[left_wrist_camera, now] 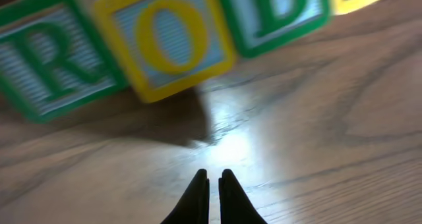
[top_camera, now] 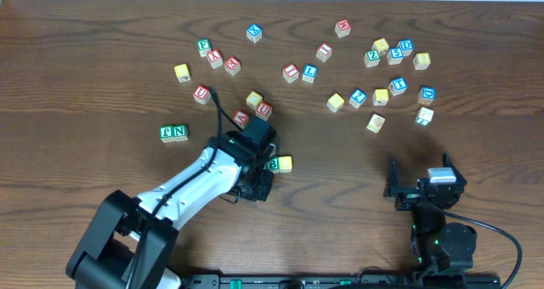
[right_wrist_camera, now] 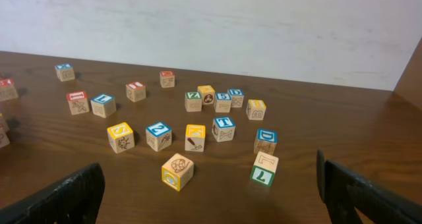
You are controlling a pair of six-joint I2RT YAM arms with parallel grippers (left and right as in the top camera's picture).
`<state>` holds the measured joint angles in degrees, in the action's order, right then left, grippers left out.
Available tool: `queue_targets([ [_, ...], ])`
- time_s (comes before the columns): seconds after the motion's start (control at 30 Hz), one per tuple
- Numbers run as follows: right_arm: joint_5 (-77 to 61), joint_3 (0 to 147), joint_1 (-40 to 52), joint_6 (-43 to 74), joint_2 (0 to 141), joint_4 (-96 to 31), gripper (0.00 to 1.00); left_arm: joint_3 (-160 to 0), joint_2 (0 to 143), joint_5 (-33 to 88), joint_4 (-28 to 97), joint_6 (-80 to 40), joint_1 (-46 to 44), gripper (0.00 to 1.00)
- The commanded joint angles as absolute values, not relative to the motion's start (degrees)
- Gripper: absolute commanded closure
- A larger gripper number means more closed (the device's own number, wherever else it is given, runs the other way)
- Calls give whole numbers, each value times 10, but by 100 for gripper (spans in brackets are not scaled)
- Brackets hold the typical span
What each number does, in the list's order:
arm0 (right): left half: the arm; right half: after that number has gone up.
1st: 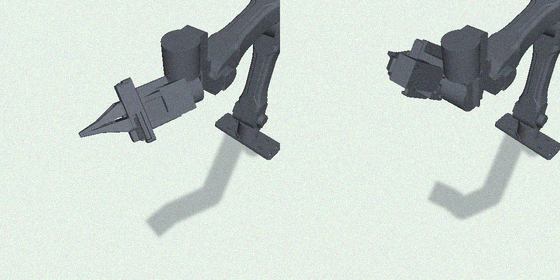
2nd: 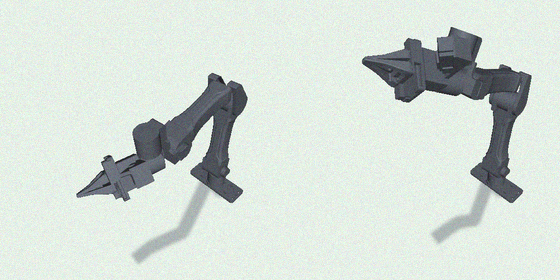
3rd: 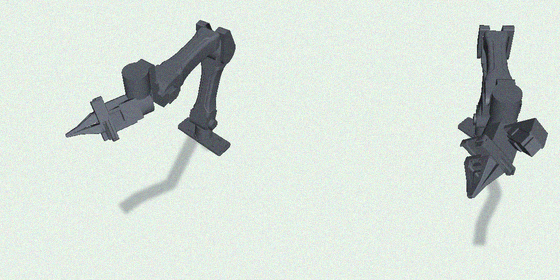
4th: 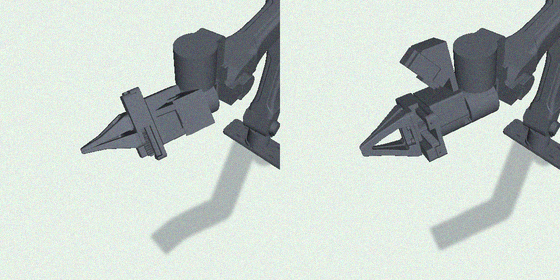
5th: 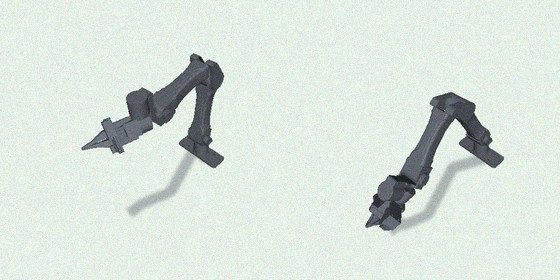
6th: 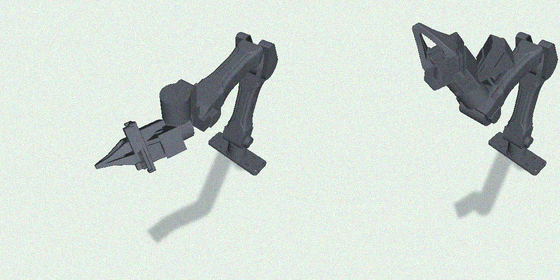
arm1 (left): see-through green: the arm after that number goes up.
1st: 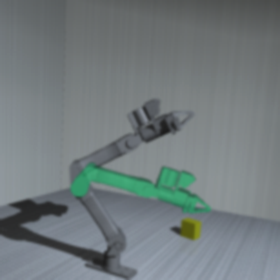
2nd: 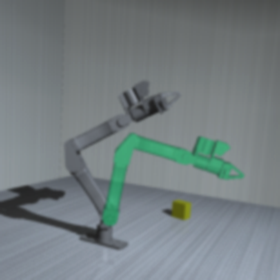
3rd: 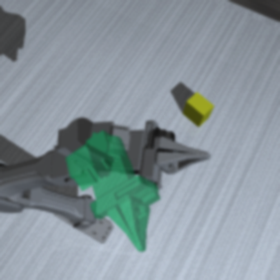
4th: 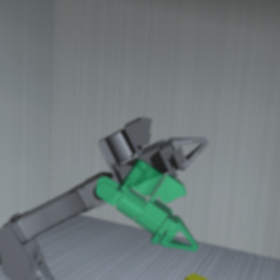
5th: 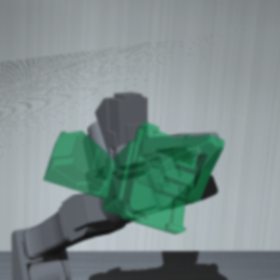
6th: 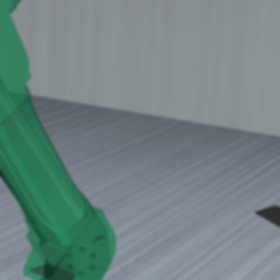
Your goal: Spell out ROBOT
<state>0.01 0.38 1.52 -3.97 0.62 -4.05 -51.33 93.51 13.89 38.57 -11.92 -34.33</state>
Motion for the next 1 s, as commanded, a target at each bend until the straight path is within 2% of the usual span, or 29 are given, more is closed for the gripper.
queue_targets([
  [0.0,5,3,12,-35,4,-43,1,-508,925,143,382,-114,-346,93],
  [0.43,5,3,12,-35,4,-43,1,-508,930,82,350,-112,-346,93],
  [0.97,5,3,12,-35,4,-43,1,-508,932,81,324,-112,-346,93],
])
